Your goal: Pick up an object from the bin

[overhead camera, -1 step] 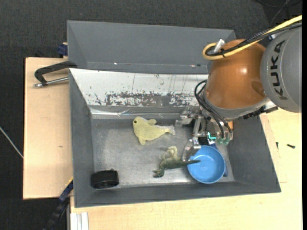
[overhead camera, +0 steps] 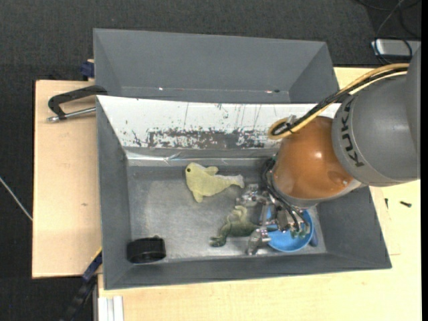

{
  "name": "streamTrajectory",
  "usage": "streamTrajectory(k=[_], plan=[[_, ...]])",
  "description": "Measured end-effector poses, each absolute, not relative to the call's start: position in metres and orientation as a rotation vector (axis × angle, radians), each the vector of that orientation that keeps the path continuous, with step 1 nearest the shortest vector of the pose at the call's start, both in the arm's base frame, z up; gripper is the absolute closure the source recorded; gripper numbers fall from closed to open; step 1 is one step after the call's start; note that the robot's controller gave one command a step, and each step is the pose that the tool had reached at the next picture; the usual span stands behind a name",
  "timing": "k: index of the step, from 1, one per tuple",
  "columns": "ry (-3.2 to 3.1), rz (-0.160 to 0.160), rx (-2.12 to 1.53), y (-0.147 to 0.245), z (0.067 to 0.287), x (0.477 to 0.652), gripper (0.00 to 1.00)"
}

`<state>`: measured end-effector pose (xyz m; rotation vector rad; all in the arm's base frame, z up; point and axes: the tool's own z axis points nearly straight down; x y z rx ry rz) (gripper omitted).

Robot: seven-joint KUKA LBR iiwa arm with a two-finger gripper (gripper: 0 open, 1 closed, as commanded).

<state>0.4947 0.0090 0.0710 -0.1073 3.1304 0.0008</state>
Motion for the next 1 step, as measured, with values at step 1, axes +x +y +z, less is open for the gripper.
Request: streamTrajectory(k=[1], plan=[[3.133, 0.002, -0.002, 0.0012, 0.1018, 0.4945, 0.0]])
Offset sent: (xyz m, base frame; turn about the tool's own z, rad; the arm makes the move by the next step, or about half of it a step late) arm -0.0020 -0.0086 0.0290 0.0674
